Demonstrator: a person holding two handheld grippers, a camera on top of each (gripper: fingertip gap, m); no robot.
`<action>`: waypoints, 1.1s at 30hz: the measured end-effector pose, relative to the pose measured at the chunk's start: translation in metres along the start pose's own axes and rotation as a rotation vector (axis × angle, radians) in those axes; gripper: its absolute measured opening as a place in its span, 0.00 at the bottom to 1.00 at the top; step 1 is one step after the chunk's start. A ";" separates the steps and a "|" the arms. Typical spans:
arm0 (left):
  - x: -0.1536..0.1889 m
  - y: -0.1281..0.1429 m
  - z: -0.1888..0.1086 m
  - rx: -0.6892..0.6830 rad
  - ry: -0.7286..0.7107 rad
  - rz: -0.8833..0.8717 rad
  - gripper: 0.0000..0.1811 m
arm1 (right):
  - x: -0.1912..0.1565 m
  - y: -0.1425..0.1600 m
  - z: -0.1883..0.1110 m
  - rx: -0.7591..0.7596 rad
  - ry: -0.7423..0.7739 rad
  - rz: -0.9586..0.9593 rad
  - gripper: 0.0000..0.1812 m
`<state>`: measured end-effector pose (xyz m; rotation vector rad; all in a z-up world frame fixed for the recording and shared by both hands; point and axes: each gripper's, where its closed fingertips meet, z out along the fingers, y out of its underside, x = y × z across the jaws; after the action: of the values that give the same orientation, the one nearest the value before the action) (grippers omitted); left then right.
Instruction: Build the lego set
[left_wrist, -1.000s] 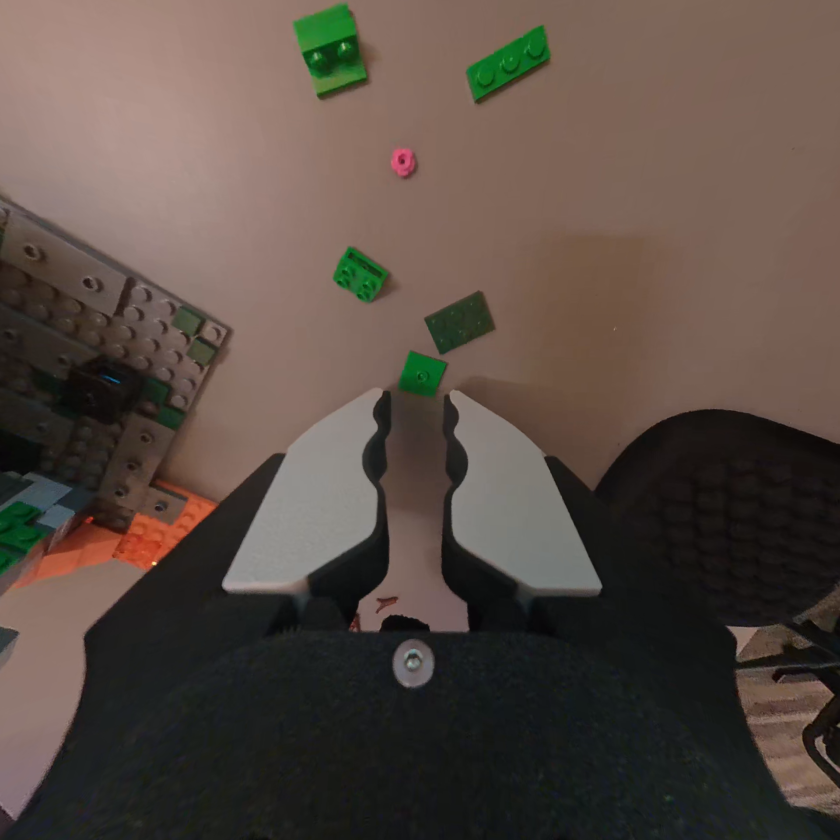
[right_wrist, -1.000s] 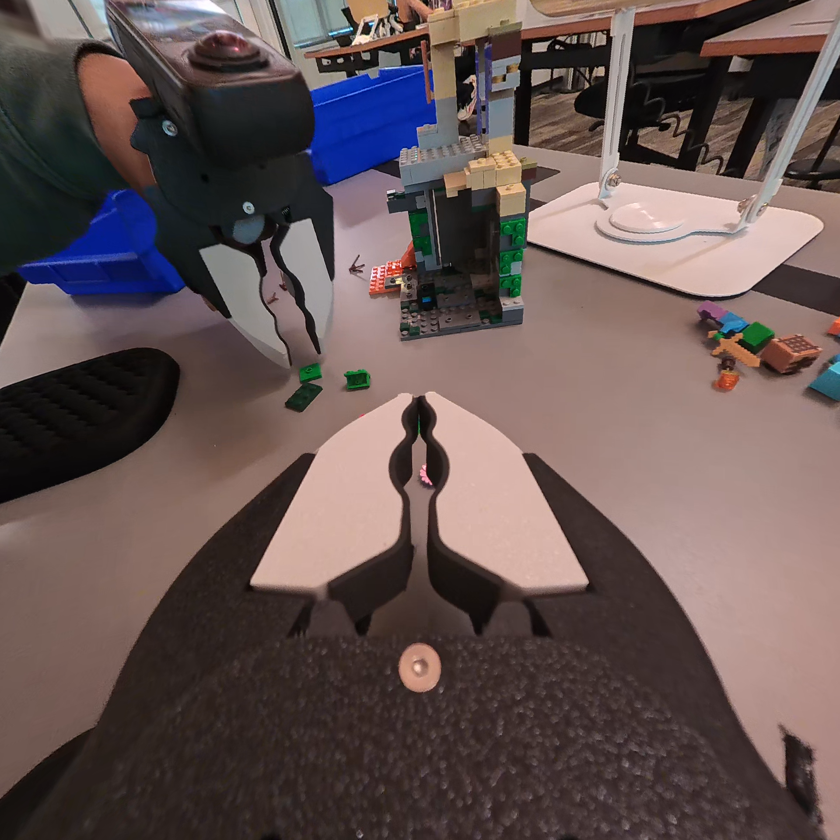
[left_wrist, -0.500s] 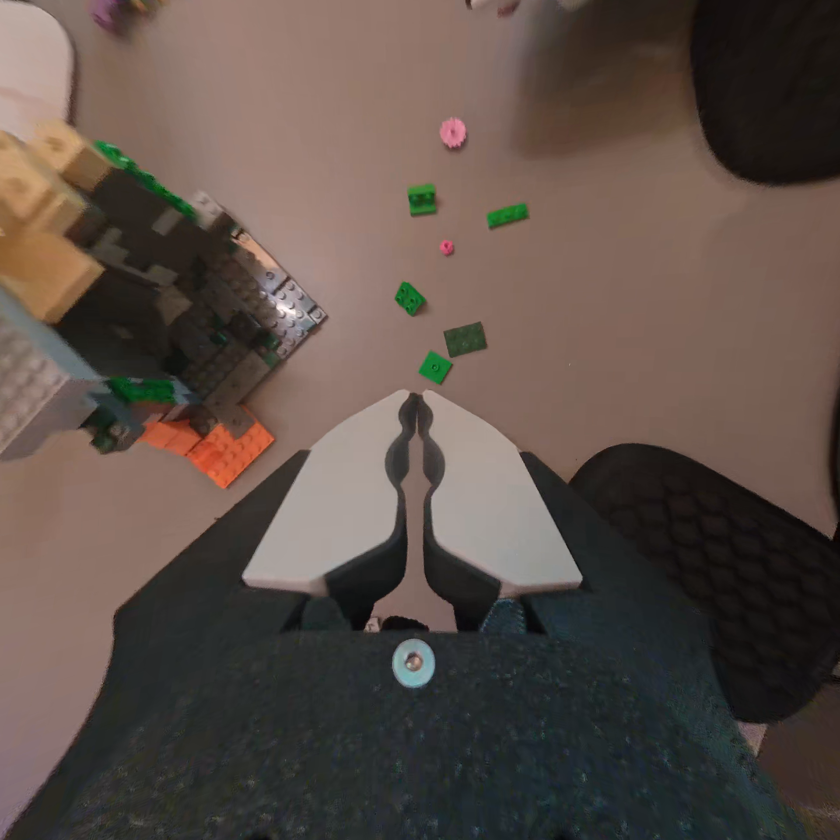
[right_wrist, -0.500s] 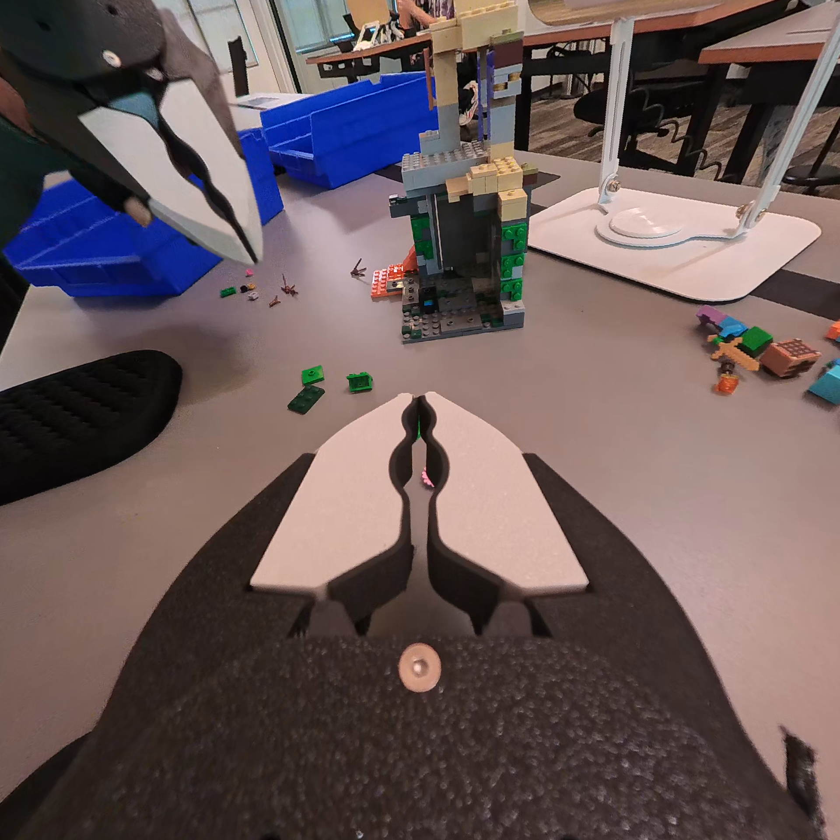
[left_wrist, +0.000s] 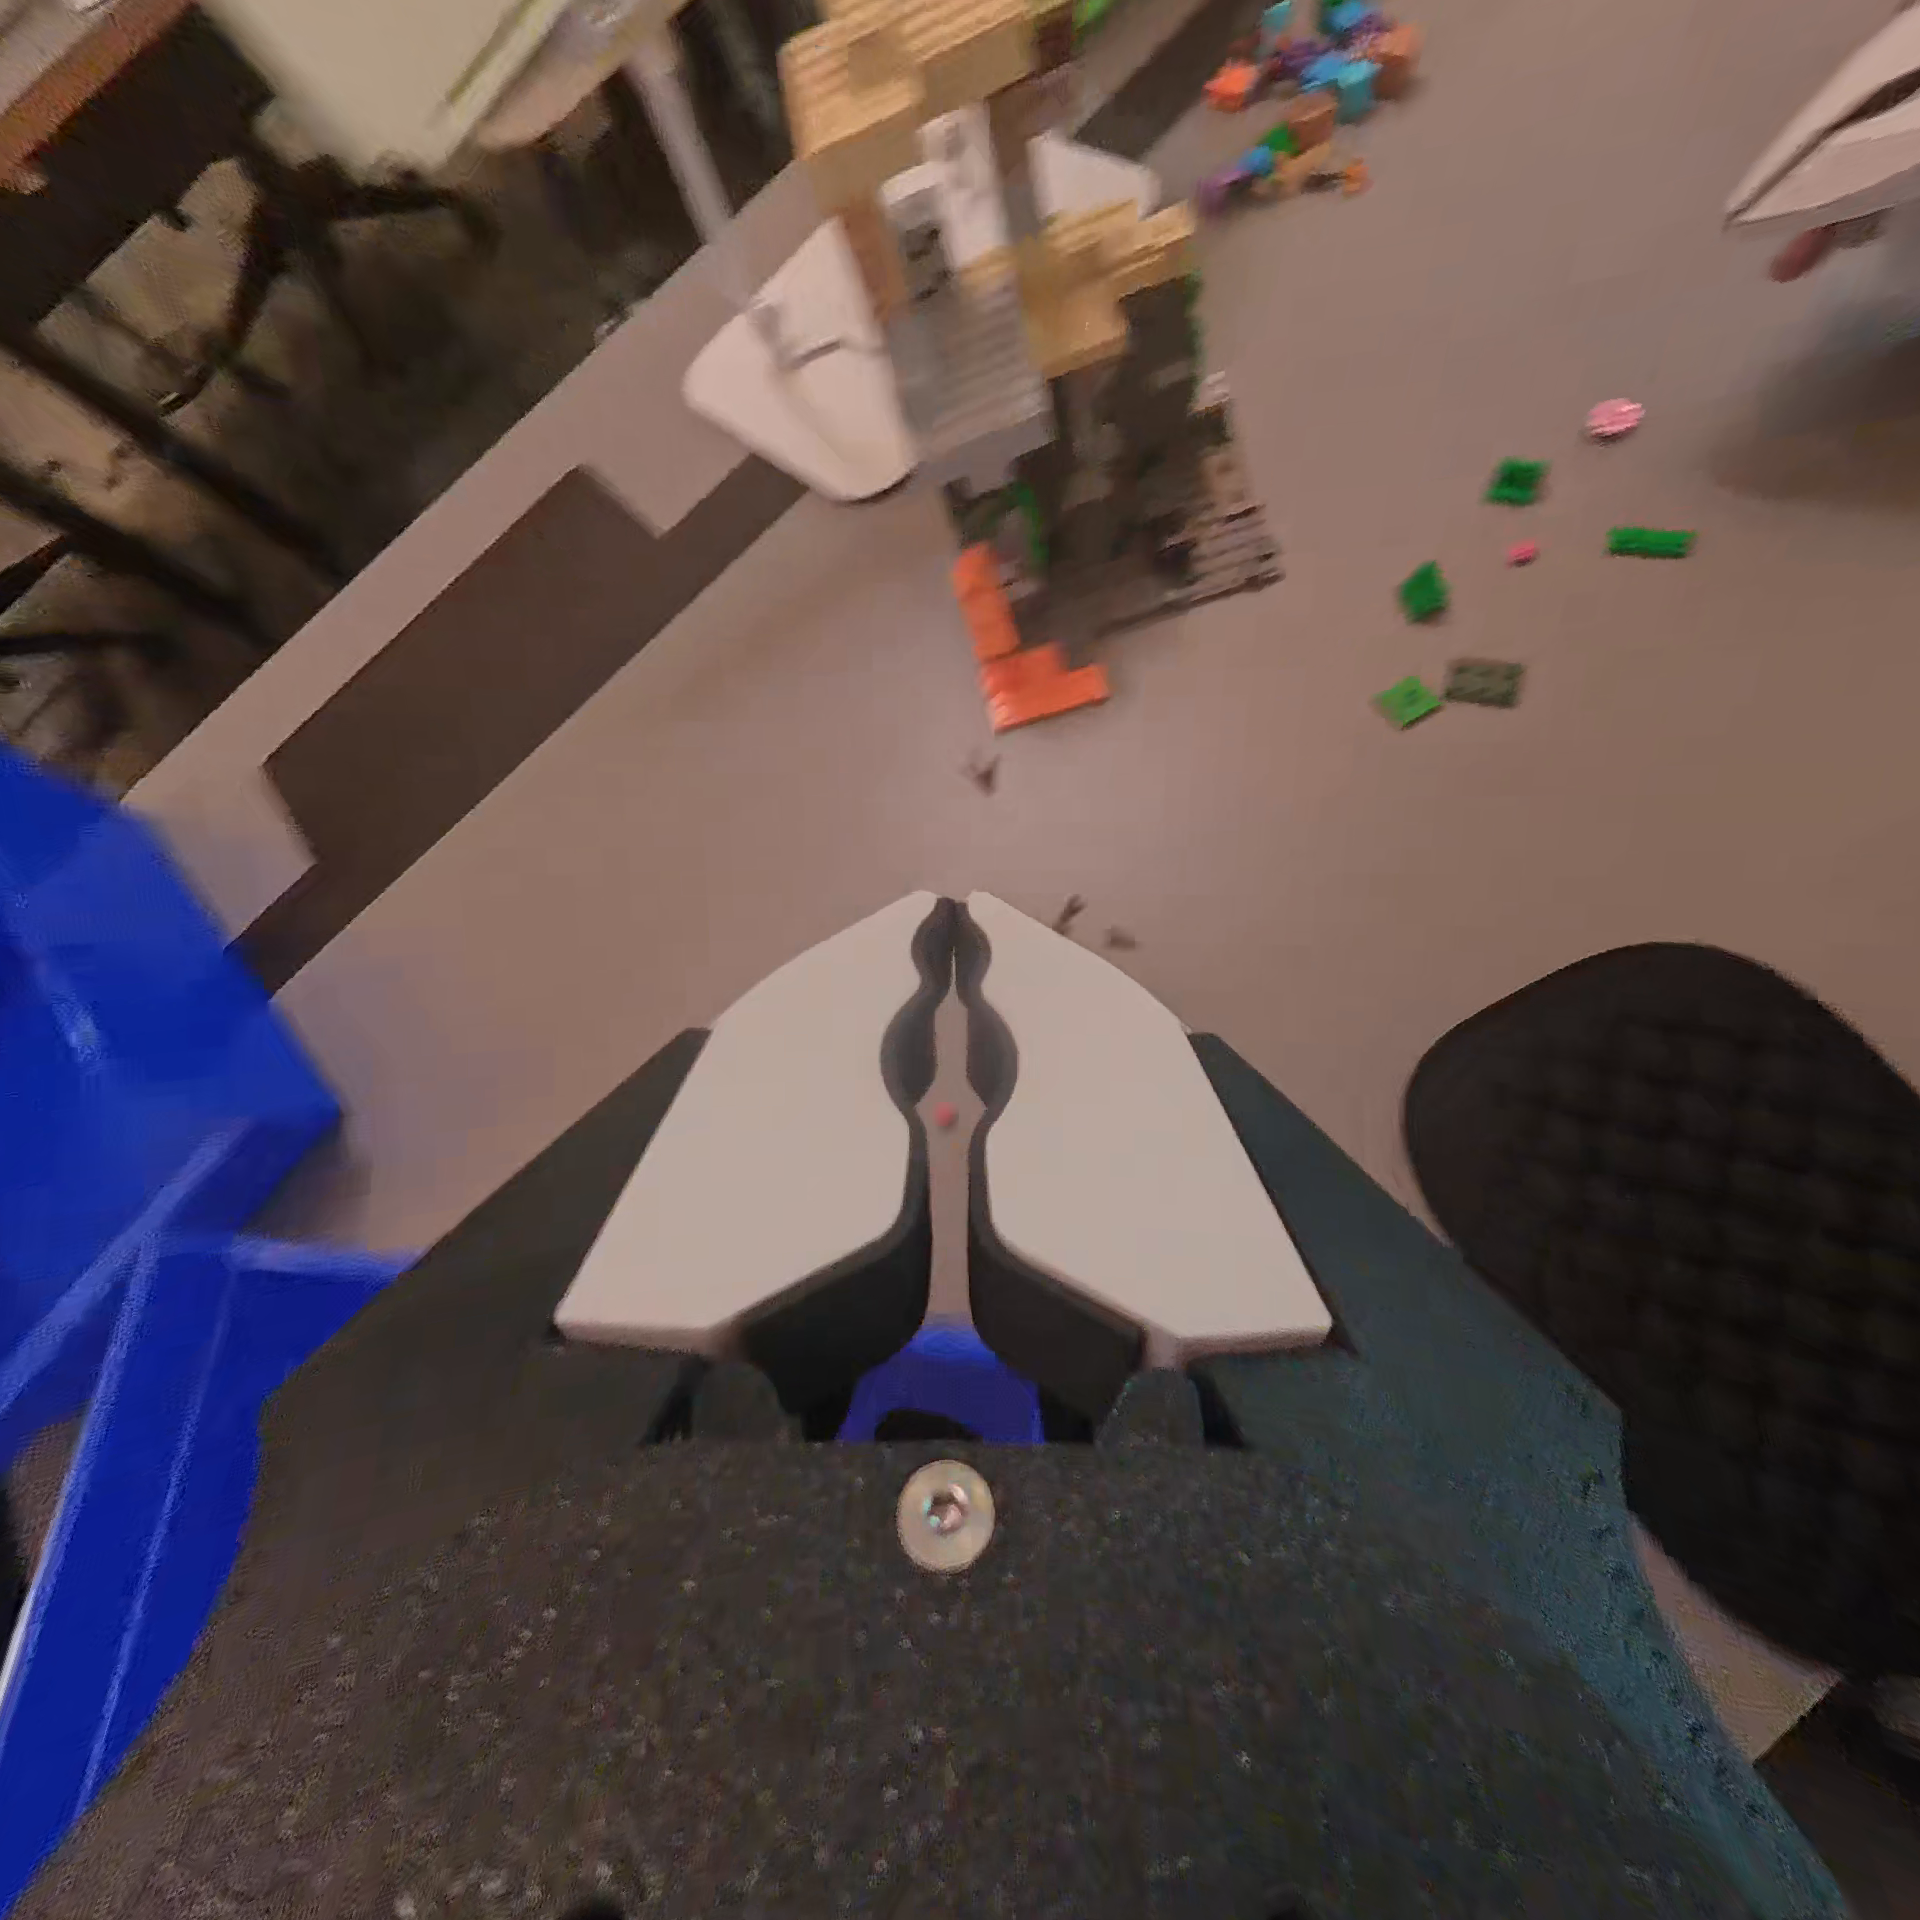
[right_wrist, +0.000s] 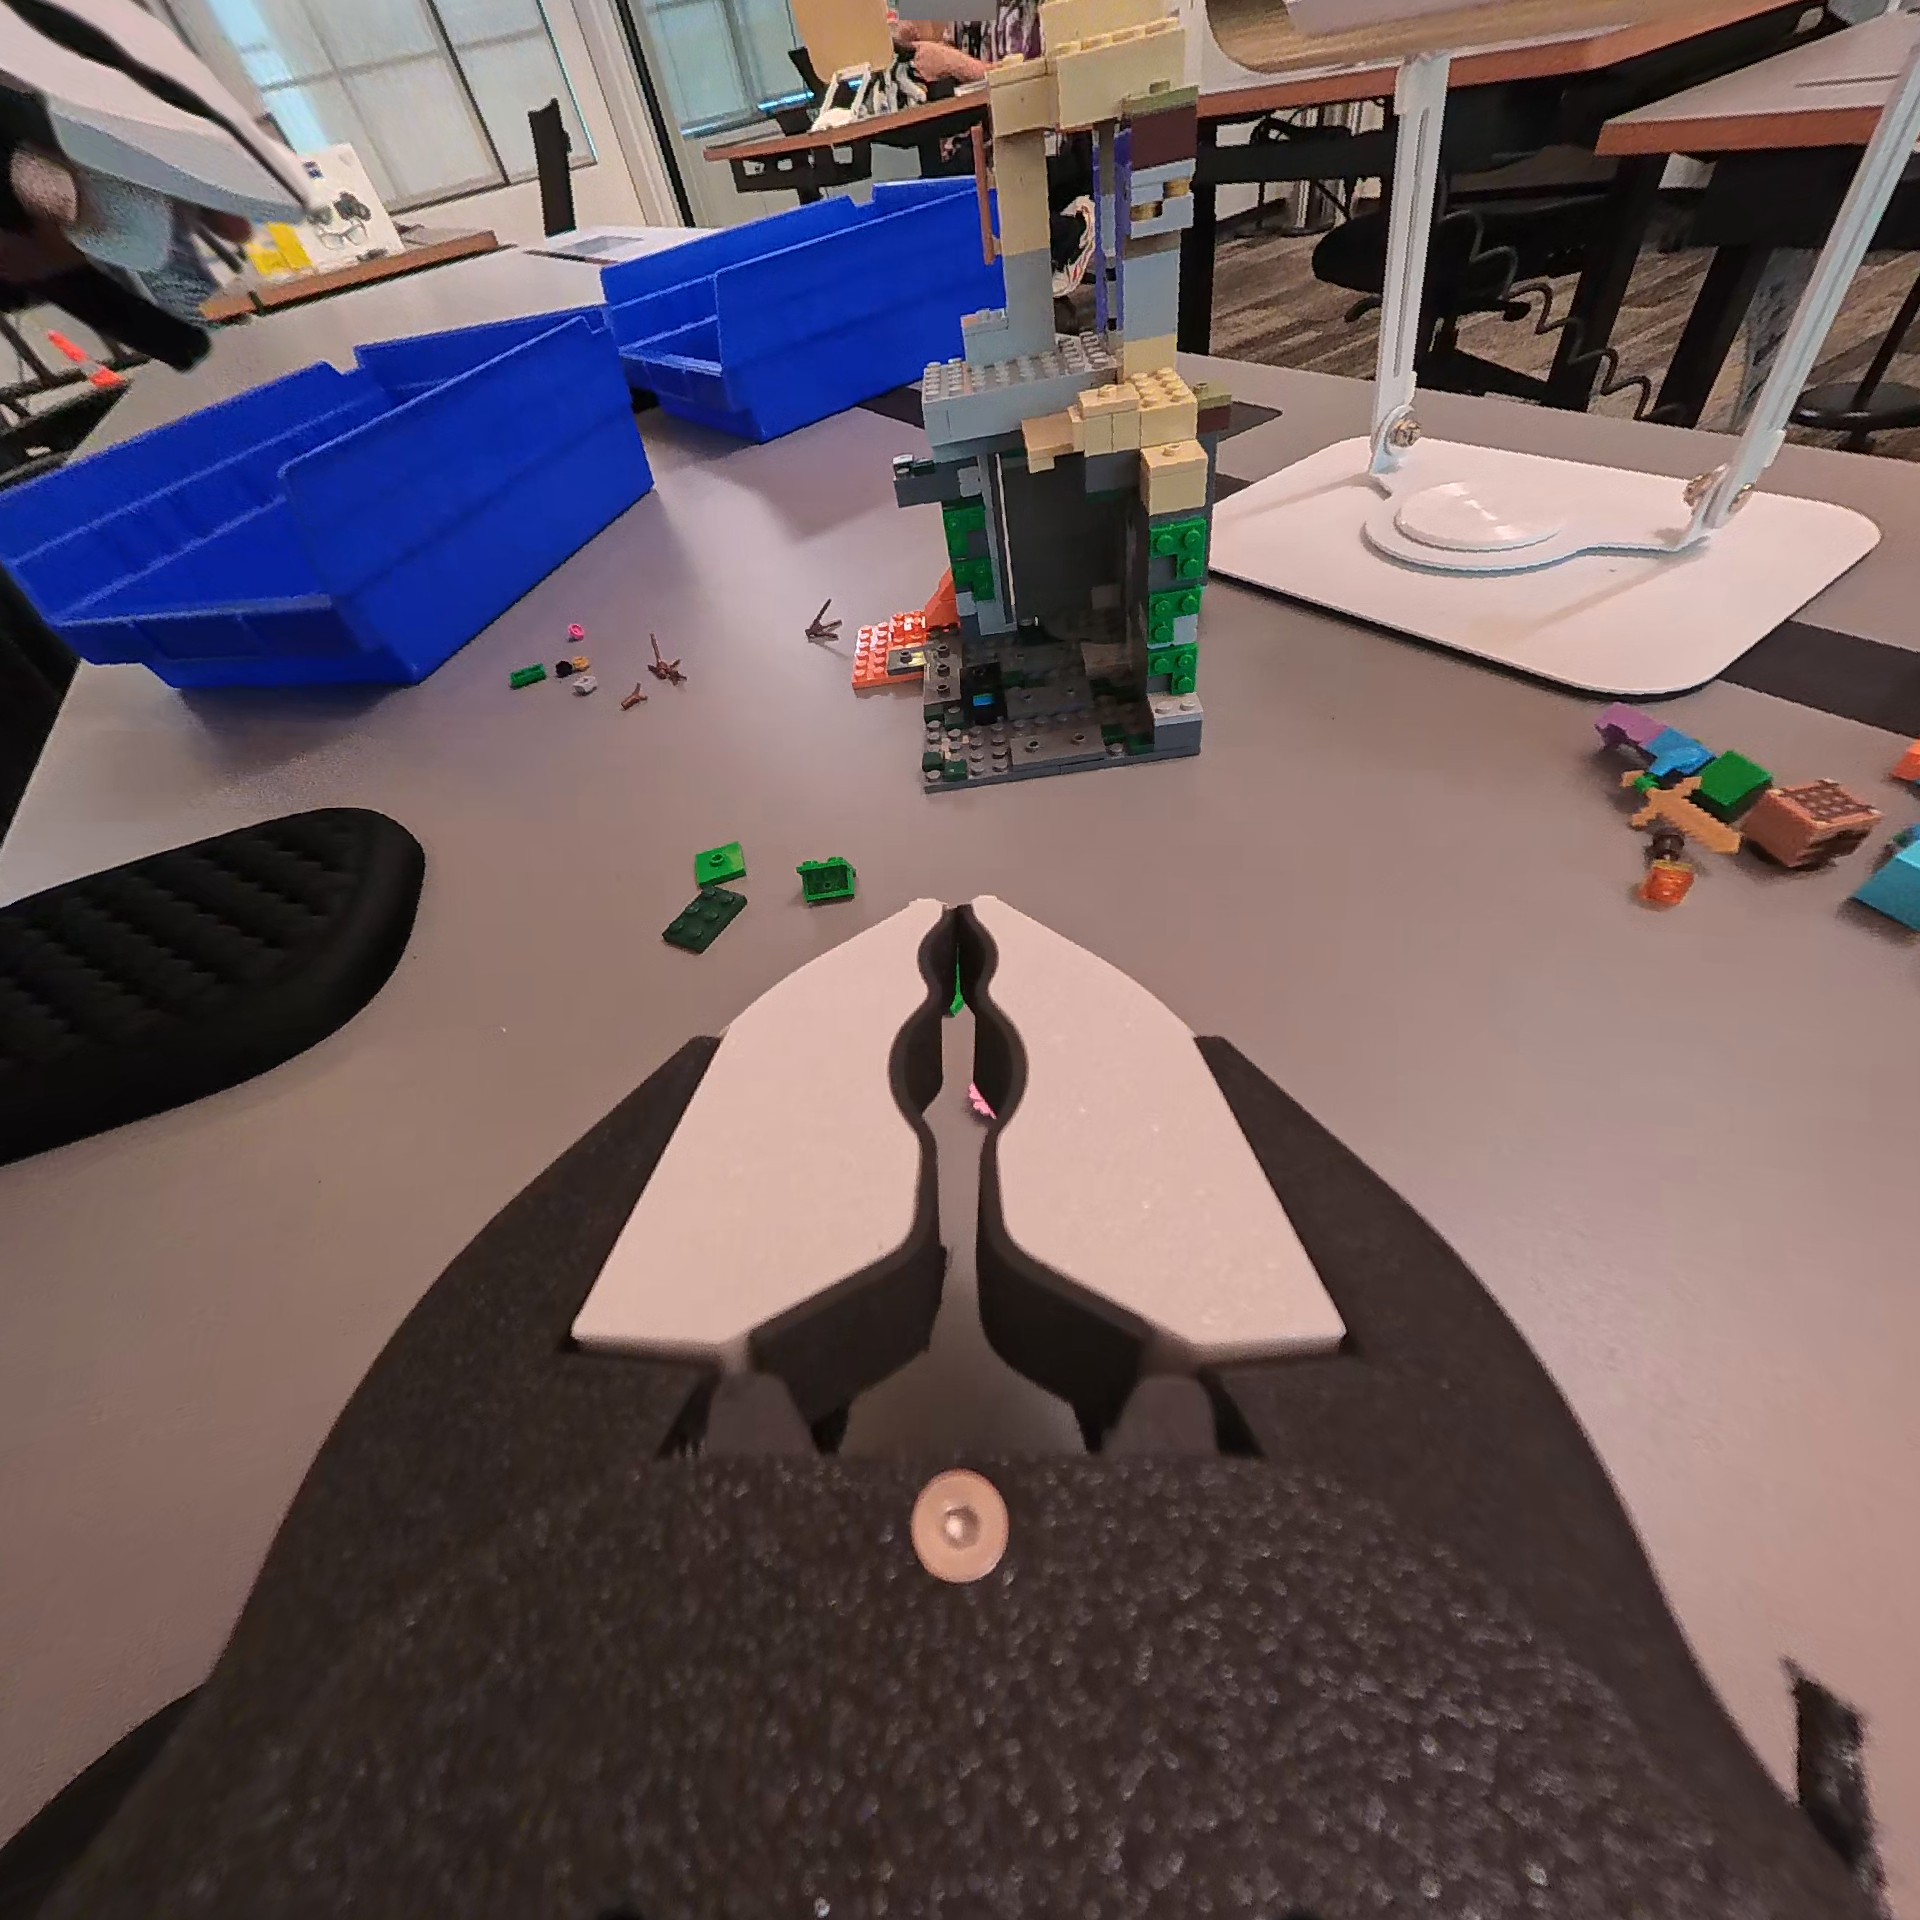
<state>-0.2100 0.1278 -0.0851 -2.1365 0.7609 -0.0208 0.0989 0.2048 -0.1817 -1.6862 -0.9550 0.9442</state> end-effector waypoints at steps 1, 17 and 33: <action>-0.012 0.010 -0.009 -0.008 -0.035 -0.027 0.00 | 0.000 0.000 0.000 0.001 0.000 0.000 0.00; -0.114 0.219 -0.066 -0.560 -0.192 -0.307 0.09 | -0.003 0.000 0.001 0.000 -0.009 0.006 0.00; -0.141 0.292 -0.066 -1.032 0.016 -0.259 0.17 | -0.001 0.005 0.003 -0.016 -0.006 0.010 0.00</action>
<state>-0.4920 0.0209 -0.2209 -3.2035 0.5350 0.2733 0.0967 0.2040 -0.1867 -1.7036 -0.9610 0.9509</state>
